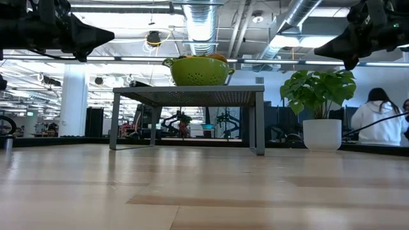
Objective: Pick & Place Fruit
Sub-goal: Return to Home Position
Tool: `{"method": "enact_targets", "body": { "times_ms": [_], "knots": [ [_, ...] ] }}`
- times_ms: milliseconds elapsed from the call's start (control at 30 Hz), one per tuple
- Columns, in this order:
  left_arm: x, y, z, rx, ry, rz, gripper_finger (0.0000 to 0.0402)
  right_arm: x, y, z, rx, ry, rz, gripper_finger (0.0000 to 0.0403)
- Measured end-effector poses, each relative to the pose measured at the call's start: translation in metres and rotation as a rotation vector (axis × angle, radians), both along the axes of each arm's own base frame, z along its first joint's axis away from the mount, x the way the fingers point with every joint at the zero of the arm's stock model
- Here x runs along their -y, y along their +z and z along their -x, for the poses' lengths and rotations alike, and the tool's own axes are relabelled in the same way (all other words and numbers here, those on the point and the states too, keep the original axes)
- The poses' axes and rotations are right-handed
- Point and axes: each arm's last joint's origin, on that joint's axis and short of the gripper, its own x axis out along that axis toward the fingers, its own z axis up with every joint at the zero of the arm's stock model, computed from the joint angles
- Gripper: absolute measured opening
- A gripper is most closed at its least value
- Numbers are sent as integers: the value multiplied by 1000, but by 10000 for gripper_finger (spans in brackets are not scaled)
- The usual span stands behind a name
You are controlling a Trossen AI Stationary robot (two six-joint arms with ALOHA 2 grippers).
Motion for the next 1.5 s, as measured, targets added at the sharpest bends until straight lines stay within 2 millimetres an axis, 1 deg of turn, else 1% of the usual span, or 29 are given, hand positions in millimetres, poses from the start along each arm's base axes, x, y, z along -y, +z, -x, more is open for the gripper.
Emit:
{"method": "enact_targets", "body": {
  "times_ms": [1500],
  "knots": [
    [0,0,0,1,1,1,13,0,0,0,2,0,1,0]
  ]
}}
